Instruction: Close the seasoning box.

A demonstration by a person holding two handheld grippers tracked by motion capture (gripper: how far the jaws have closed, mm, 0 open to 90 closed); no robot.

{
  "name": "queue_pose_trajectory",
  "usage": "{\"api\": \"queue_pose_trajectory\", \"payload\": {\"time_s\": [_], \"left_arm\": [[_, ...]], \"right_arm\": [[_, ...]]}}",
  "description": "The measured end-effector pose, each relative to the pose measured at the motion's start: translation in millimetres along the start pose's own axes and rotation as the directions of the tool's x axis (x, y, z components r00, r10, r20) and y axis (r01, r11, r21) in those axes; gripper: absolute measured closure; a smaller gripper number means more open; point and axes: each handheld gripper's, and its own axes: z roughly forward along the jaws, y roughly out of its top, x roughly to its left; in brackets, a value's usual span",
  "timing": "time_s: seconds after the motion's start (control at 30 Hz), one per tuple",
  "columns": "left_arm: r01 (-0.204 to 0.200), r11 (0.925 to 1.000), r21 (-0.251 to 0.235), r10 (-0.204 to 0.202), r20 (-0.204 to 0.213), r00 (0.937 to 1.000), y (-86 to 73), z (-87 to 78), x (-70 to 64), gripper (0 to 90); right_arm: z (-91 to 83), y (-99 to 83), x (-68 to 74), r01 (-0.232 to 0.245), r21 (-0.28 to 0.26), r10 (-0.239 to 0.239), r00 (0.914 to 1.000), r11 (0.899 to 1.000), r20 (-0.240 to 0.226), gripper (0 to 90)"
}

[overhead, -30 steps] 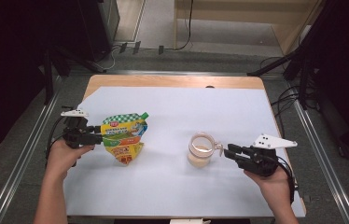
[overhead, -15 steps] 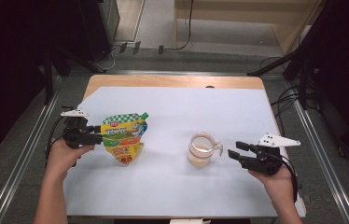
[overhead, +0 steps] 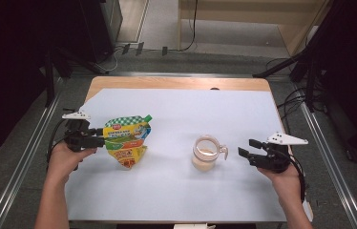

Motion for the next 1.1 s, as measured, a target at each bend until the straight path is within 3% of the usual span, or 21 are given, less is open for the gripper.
{"api": "queue_pose_trajectory", "payload": {"time_s": [0.07, 0.27, 0.53, 1.0, 1.1], "left_arm": [[0.000, 1.0000, 0.000, 0.000, 0.000, 1.0000, 0.0, 0.1, 0.0, 38.5], [-0.002, 1.0000, 0.001, 0.002, -0.004, 1.0000, 0.0, 0.2, -0.1, 38.5], [0.001, 1.0000, 0.002, -0.001, -0.007, 1.0000, -0.2, 0.6, 0.6, 38.2], [0.020, 0.9998, 0.007, -0.020, -0.022, 0.9996, -1.4, 2.0, 4.2, 34.1], [0.037, 0.9993, -0.003, -0.037, -0.023, 0.9990, -1.8, 2.3, 6.0, 32.0]], "right_arm": [[2.4, -0.6, -4.2, 0.012, -0.003, -0.012, 0.9997, 1.000, 0.022, 35.7], [12.5, -0.9, -17.9, -0.014, -0.015, 0.015, 0.9988, 1.000, 0.047, 32.4], [21.4, -2.8, -24.2, -0.030, 0.011, 0.029, 0.9958, 0.999, 0.087, 32.3], [24.9, -4.0, -18.2, 0.000, 0.037, -0.003, 0.9967, 0.999, 0.081, 29.7], [27.6, -5.2, -18.2, 0.010, 0.050, -0.012, 0.9986, 0.999, 0.051, 25.8]]}}
